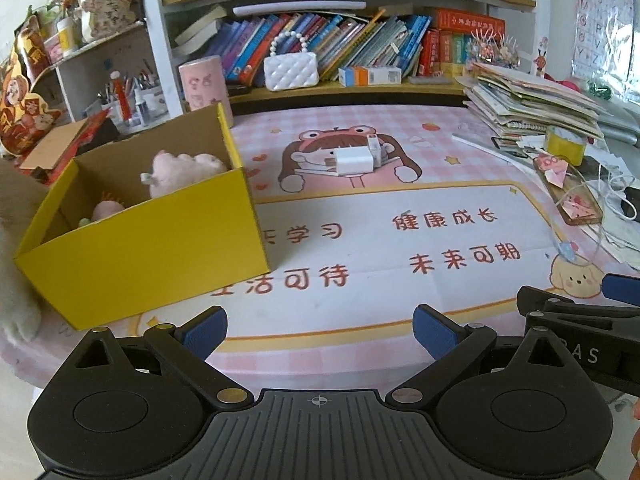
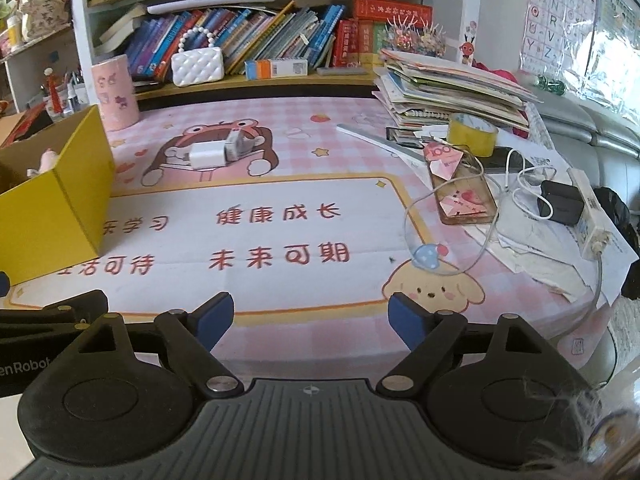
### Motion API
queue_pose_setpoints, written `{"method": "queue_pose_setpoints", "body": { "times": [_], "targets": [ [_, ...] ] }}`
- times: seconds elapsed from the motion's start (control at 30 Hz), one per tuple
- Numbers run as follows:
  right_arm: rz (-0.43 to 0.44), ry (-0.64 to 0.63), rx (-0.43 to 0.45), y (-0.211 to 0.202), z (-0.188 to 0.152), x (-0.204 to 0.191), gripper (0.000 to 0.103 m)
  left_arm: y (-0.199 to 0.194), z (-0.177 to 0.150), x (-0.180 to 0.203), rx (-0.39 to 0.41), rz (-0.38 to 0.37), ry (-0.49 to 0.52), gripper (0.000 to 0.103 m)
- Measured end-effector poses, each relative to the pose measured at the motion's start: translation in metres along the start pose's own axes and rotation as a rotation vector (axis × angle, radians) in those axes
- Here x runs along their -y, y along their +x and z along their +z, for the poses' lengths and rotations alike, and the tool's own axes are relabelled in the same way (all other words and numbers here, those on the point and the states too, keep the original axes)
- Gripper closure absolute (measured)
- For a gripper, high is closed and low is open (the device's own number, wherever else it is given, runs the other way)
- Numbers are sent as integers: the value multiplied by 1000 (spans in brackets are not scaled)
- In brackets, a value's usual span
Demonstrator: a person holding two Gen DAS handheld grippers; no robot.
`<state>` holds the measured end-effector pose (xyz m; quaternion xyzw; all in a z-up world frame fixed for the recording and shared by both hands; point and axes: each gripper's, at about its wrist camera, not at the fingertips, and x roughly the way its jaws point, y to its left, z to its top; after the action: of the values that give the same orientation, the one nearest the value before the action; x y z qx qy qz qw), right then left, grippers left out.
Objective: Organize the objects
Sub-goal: 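Move the left tool toward the white charger while the right tool approaches the small white box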
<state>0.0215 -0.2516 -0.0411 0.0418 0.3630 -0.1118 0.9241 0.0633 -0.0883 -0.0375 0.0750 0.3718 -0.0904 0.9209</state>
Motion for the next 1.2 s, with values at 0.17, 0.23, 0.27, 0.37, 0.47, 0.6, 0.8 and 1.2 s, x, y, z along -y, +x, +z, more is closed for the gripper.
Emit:
{"method": "queue_pose_setpoints", "body": {
  "times": [0.17, 0.23, 0.27, 0.37, 0.47, 0.6, 0.8, 1.2],
  "targets": [
    [-6, -14, -11, 16, 12, 10, 19, 16, 11, 11, -16, -5, -14, 3],
    [-8, -21, -13, 22, 18, 14, 19, 22, 16, 15, -19, -8, -21, 3],
    [-8, -25, -14, 26, 21, 15, 19, 25, 19, 17, -20, -8, -25, 3],
    [-5, -36, -18, 37, 31, 21, 19, 34, 28, 23, -20, -5, -37, 3],
    [5, -44, -20, 49, 41, 26, 19, 43, 36, 29, -18, 2, -52, 3],
    [34, -44, -17, 64, 55, 34, 19, 55, 48, 36, -8, 14, -71, 3],
    [95, -38, 6, 85, 80, 45, 22, 65, 71, 46, 27, 44, -94, 3],
    [195, -36, 14, 132, 127, 50, 39, 105, 116, 47, 30, 115, -159, 10]
  ]
}}
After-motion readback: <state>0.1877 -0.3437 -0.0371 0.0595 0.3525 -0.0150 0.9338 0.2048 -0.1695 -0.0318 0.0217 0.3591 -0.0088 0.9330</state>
